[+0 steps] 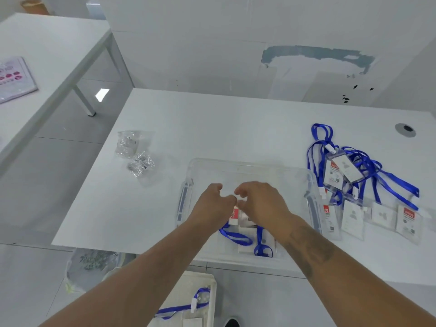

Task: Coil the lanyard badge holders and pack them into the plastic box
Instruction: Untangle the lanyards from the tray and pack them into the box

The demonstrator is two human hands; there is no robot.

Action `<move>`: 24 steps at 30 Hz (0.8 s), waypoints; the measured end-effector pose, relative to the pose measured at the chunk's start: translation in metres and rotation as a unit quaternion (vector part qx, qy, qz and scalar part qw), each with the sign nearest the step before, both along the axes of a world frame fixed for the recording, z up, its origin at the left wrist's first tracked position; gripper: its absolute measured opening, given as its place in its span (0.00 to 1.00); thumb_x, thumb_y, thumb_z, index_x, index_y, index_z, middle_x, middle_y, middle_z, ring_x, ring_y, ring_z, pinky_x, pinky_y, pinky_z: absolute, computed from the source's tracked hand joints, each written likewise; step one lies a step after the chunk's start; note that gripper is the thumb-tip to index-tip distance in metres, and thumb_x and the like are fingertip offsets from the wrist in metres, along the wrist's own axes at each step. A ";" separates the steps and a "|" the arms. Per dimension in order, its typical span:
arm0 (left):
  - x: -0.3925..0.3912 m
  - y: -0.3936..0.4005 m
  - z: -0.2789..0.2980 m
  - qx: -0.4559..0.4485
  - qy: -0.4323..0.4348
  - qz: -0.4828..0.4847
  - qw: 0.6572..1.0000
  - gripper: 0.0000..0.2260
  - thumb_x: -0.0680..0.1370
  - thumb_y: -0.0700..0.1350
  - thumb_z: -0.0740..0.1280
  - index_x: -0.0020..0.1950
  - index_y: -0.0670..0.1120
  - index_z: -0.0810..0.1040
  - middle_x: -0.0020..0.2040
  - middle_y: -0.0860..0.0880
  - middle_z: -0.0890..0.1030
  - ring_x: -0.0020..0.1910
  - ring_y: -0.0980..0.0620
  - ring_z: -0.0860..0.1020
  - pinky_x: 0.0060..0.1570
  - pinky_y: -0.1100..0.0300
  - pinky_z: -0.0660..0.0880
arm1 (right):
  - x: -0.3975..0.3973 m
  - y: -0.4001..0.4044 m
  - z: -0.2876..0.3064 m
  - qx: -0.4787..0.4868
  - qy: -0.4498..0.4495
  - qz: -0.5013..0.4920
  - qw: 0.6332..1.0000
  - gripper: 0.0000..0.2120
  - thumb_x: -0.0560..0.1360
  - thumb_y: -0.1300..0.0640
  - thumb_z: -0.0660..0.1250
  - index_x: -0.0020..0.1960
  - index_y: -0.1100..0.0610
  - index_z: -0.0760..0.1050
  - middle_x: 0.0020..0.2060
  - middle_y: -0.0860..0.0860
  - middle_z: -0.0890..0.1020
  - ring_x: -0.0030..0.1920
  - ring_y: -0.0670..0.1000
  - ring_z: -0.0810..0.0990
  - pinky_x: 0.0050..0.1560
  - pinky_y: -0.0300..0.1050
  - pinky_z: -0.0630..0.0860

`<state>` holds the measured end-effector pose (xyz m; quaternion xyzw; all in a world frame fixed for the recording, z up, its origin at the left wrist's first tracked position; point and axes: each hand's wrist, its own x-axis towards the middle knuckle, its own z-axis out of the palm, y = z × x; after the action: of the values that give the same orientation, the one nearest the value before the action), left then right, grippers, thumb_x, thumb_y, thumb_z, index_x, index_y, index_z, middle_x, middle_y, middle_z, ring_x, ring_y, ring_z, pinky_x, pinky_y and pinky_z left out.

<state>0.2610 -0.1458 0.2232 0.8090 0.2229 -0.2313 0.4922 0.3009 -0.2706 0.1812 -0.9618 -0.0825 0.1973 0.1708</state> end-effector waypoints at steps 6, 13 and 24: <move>-0.045 0.030 0.034 -0.081 -0.141 0.022 0.986 0.09 0.80 0.50 0.65 0.59 0.55 0.78 0.56 0.57 0.82 0.55 0.56 0.80 0.61 0.52 0.77 | -0.048 0.001 0.057 0.189 -0.088 -0.107 0.972 0.08 0.77 0.48 0.67 0.55 0.45 0.80 0.47 0.39 0.83 0.46 0.39 0.81 0.49 0.39 0.78; -0.129 0.087 0.057 -0.151 -0.193 0.038 0.969 0.07 0.80 0.46 0.64 0.48 0.52 0.82 0.43 0.55 0.85 0.42 0.53 0.83 0.45 0.58 0.79 | -0.167 0.037 0.089 0.376 -0.151 -0.178 0.897 0.07 0.77 0.58 0.69 0.45 0.46 0.82 0.40 0.39 0.83 0.41 0.42 0.80 0.41 0.28 0.72; -0.237 0.159 -0.072 -0.055 -0.053 0.006 0.997 0.06 0.79 0.46 0.66 0.46 0.57 0.81 0.43 0.56 0.84 0.38 0.58 0.83 0.48 0.54 0.81 | -0.289 0.089 -0.036 0.218 0.027 -0.120 0.968 0.06 0.77 0.52 0.67 0.48 0.42 0.81 0.43 0.34 0.81 0.44 0.40 0.80 0.45 0.31 0.74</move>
<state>0.0240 0.0137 0.1516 0.7903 0.1885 -0.1974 0.5486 0.0119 -0.1812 0.1449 -0.8984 -0.0029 0.1785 0.4013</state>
